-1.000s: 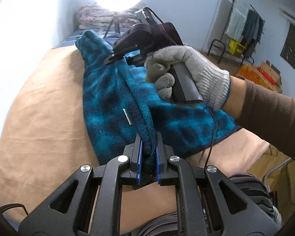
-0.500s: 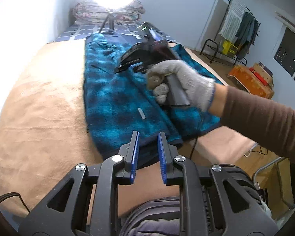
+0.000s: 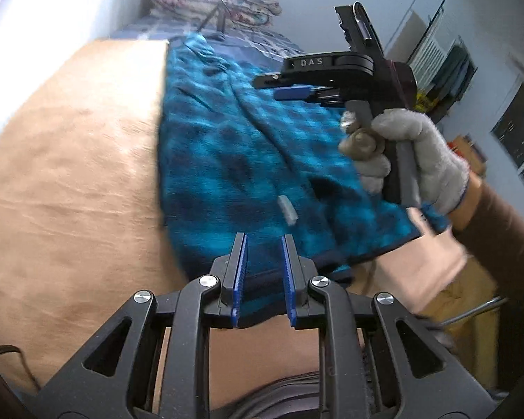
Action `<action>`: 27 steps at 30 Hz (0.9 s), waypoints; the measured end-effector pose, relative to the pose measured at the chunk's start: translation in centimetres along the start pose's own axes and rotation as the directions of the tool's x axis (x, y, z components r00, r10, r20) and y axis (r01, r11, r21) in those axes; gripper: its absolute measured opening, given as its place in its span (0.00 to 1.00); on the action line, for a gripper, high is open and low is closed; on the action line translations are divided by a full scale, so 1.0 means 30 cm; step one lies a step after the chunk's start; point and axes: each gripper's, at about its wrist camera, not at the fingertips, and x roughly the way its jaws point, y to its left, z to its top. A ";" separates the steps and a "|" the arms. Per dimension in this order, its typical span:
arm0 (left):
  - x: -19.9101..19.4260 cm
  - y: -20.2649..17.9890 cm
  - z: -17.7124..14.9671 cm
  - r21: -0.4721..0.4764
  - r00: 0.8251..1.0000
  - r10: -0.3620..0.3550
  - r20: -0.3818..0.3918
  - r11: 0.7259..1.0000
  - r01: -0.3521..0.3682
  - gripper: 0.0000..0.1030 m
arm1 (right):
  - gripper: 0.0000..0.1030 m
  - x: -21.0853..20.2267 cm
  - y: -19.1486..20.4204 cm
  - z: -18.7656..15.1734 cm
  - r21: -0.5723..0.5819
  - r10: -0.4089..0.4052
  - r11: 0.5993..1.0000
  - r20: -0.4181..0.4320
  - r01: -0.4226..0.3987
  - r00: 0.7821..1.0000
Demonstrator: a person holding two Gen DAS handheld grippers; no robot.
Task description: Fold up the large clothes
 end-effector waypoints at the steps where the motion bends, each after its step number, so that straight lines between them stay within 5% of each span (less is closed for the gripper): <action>1: 0.004 -0.009 0.003 -0.003 1.000 -0.013 -0.002 1.000 0.013 0.38 | 0.44 -0.008 -0.008 0.012 -0.008 0.013 1.000 -0.011 -0.013 1.000; 3: 0.019 -0.037 0.012 0.016 1.000 -0.029 -0.003 0.999 0.029 0.58 | 0.44 0.007 -0.012 0.037 -0.022 0.007 1.000 -0.031 -0.008 1.000; 5: 0.050 -0.072 0.015 0.067 1.000 0.002 -0.022 0.998 0.000 0.58 | 0.44 0.025 -0.015 0.059 -0.024 -0.006 1.000 -0.042 0.005 0.999; 7: 0.094 -0.093 0.018 0.116 0.998 0.029 -0.055 0.993 -0.022 0.45 | 0.59 0.077 -0.043 0.099 -0.003 0.008 1.000 -0.058 -0.008 0.998; 9: 0.141 -0.098 0.016 0.128 0.995 0.008 -0.098 0.992 0.005 0.33 | 0.59 0.105 -0.059 0.128 0.022 0.010 1.000 -0.059 -0.009 0.998; 12: 0.194 -0.112 0.019 0.144 0.988 -0.041 -0.149 0.988 0.063 0.31 | 0.58 0.138 -0.052 0.174 0.007 -0.027 1.000 -0.038 0.027 0.999; 16: 0.275 -0.133 0.008 0.175 0.972 -0.059 -0.226 0.980 0.100 0.31 | 0.43 0.191 -0.006 0.221 -0.066 -0.034 0.997 -0.016 0.033 0.999; 22: 0.320 -0.110 -0.005 0.129 0.956 -0.101 -0.277 0.982 0.141 0.31 | 0.40 0.346 -0.026 0.244 -0.096 -0.112 0.990 -0.044 0.108 0.993; 24: 0.313 -0.117 -0.006 0.140 0.959 -0.093 -0.268 0.981 0.134 0.31 | 0.37 0.427 -0.085 0.228 -0.059 -0.170 0.985 -0.119 0.164 0.978; 27: 0.269 -0.143 -0.004 0.187 0.974 -0.050 -0.219 0.978 0.093 0.31 | 0.37 0.388 -0.106 0.229 0.015 -0.117 0.993 -0.083 0.119 0.990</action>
